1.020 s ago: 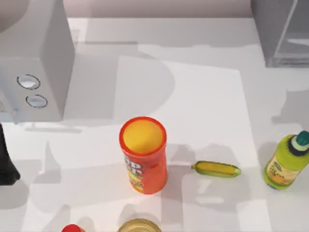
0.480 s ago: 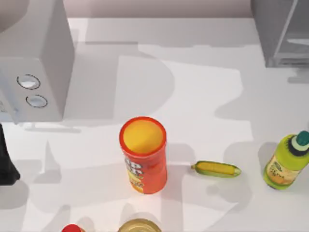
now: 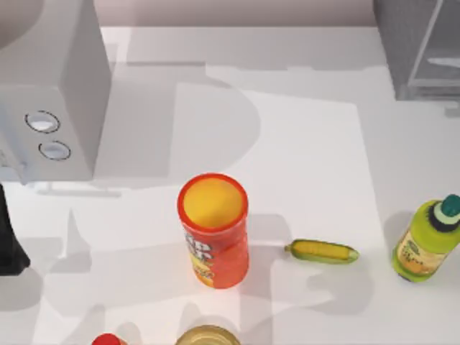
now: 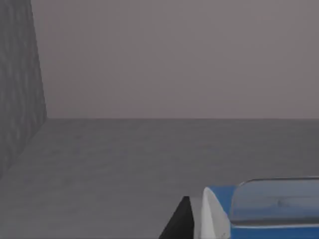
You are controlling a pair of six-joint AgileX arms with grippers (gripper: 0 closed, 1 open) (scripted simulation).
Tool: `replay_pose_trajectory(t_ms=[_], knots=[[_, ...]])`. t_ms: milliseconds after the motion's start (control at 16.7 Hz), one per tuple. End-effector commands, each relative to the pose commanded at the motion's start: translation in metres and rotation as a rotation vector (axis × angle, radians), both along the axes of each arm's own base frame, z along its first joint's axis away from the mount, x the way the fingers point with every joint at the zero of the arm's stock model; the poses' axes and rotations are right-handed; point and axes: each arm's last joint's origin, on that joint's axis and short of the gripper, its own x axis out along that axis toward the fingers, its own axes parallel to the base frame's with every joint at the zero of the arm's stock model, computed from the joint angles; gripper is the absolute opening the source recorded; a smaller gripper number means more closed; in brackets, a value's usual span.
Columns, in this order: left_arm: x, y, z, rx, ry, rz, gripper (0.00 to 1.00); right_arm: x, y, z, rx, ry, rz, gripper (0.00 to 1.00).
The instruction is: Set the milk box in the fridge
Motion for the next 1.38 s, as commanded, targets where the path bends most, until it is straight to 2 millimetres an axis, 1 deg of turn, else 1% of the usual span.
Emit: replay_pose_trajectory(t_ms=[240, 360, 480, 720, 900, 1080, 1140, 1260, 1380], knots=[[0.0, 0.0, 0.0, 0.0, 0.0, 0.0, 1.0, 0.0, 0.002, -0.001, 0.004, 0.008, 0.004, 0.0], [0.0, 0.0, 0.0, 0.0, 0.0, 0.0, 1.0, 0.007, 0.002, -0.007, 0.011, 0.03, 0.004, 0.0], [0.0, 0.0, 0.0, 0.0, 0.0, 0.0, 1.0, 0.023, 0.001, -0.009, 0.015, 0.04, 0.004, 0.0], [0.0, 0.0, 0.0, 0.0, 0.0, 0.0, 1.0, 0.057, -0.004, 0.005, 0.004, 0.001, -0.005, 0.0], [0.0, 0.0, 0.0, 0.0, 0.0, 0.0, 1.0, 0.076, -0.004, 0.009, 0.002, -0.003, -0.003, 0.0], [0.0, 0.0, 0.0, 0.0, 0.0, 0.0, 1.0, 0.101, -0.003, 0.023, -0.004, -0.028, 0.004, 0.0], [0.0, 0.0, 0.0, 0.0, 0.0, 0.0, 1.0, 0.108, -0.002, 0.024, -0.004, -0.025, 0.005, 0.0], [0.0, 0.0, 0.0, 0.0, 0.0, 0.0, 1.0, 0.118, 0.0, 0.021, 0.001, -0.002, 0.005, 0.0], [0.0, 0.0, 0.0, 0.0, 0.0, 0.0, 1.0, 0.12, 0.001, 0.019, 0.003, 0.006, 0.005, 0.0]])
